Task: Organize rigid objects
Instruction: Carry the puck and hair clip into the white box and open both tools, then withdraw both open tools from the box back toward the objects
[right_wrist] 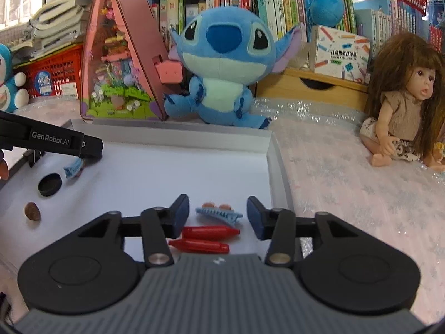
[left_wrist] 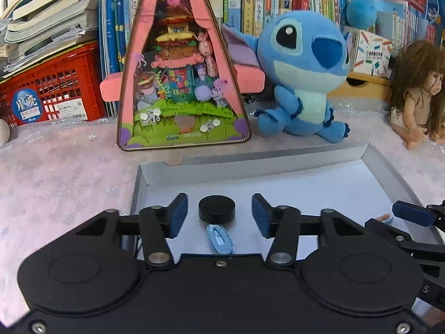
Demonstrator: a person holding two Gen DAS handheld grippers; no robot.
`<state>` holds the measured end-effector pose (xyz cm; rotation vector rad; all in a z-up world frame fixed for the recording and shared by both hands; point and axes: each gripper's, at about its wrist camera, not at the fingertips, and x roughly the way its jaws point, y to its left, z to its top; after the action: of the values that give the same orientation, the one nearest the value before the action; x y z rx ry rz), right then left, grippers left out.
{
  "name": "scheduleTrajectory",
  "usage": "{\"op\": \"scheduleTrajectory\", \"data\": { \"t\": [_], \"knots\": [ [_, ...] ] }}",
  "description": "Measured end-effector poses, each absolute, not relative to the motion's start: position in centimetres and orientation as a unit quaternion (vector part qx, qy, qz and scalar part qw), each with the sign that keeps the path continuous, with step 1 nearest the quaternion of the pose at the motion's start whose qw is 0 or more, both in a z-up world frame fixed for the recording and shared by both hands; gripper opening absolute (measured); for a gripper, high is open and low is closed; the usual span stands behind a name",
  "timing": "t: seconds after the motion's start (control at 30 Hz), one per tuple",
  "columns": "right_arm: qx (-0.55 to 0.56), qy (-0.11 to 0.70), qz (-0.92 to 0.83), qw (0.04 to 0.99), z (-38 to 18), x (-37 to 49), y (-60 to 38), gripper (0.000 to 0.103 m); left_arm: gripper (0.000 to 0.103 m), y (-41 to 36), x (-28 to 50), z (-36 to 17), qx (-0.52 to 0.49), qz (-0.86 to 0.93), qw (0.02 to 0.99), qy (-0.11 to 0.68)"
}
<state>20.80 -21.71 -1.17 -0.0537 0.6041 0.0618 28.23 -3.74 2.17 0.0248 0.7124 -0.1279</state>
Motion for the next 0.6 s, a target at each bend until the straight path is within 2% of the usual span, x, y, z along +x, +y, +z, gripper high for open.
{"op": "scheduleTrajectory", "data": {
  "t": [0.27,0.37,0.6],
  "knots": [
    [-0.012,0.270,0.040,0.962,0.3,18.6,-22.2,0.078,0.078,-2.8,24.6,4.5,-0.001,-0.083,0.946,0.314],
    [-0.022,0.257,0.045,0.965,0.8,17.2,-22.1,0.084,0.081,-2.4,22.6,5.0,-0.004,-0.091,0.949,0.302],
    [-0.027,0.241,0.056,0.969,1.5,13.6,-22.1,0.086,0.085,-1.3,17.3,5.3,-0.010,-0.106,0.953,0.284]
  ]
}}
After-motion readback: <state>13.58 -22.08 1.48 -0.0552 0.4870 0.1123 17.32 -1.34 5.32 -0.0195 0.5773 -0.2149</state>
